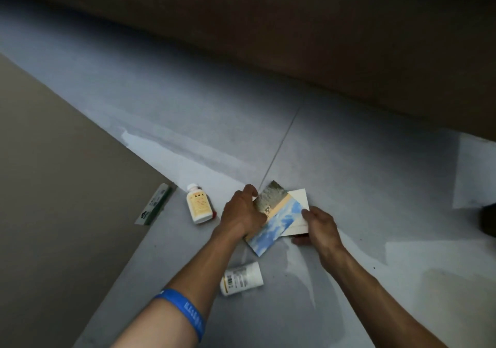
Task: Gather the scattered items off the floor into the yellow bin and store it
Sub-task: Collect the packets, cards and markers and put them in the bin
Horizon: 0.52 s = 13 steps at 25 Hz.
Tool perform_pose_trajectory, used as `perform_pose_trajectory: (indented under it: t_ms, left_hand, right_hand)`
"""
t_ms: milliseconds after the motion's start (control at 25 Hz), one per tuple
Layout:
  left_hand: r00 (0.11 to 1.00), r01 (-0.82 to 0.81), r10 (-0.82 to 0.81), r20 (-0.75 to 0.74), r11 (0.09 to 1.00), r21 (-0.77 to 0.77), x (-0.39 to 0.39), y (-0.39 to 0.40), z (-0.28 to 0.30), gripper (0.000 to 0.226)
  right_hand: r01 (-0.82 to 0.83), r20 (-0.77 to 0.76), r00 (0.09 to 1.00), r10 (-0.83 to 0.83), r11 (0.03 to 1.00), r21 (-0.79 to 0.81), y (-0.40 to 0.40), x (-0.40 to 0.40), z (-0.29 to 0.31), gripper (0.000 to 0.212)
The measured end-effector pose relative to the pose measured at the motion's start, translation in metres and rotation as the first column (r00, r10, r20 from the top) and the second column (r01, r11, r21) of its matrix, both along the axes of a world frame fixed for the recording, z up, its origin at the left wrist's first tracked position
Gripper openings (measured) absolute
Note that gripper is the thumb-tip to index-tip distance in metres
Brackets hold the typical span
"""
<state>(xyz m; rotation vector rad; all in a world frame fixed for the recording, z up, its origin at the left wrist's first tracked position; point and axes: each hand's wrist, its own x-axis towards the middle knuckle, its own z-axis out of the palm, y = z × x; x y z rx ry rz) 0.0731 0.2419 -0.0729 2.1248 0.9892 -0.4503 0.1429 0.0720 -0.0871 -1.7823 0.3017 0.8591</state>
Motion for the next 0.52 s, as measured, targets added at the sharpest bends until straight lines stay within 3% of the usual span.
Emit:
perform_pose_trajectory:
  t_ms: [120,200,280,360,400,480,520]
  left_hand:
    - [0.960,-0.252,0.254,0.116,0.967,-0.038,-0.014,-0.006,0.012,0.022]
    - [0.861,-0.478,0.437,0.260,0.871,0.117,-0.028,0.012,0.024,0.018]
    - [0.856,-0.514,0.456,0.242,0.800,0.310,-0.046,0.041,0.029,0.039]
    - [0.887,-0.455,0.453,0.095,0.818,0.352,-0.059,0.065,0.027,0.064]
    - [0.894,-0.428,0.447,0.013,0.847,0.314,-0.062,0.070,0.024,0.069]
    - [0.898,-0.401,0.430,-0.091,0.887,0.228,-0.065,0.067,0.017,0.064]
    - [0.899,-0.400,0.426,-0.101,0.893,0.205,-0.065,0.064,0.014,0.058]
  right_hand:
    - [-0.066,0.058,0.996,0.063,0.997,0.046,0.008,-0.007,0.011,0.015]
    - [-0.102,0.146,0.985,0.094,0.993,0.050,0.006,-0.005,0.023,0.021]
    - [-0.209,0.163,0.969,0.183,0.965,0.159,0.000,0.000,0.038,0.016]
    - [-0.440,0.143,0.898,0.417,0.865,0.240,-0.006,-0.003,0.051,0.009]
    - [-0.600,0.170,0.800,0.576,0.778,0.186,-0.008,-0.009,0.056,0.007]
    - [-0.866,0.238,0.477,0.846,0.499,-0.038,-0.007,-0.030,0.058,0.009]
    - [-0.922,0.272,0.310,0.911,0.358,-0.146,-0.005,-0.044,0.056,0.019]
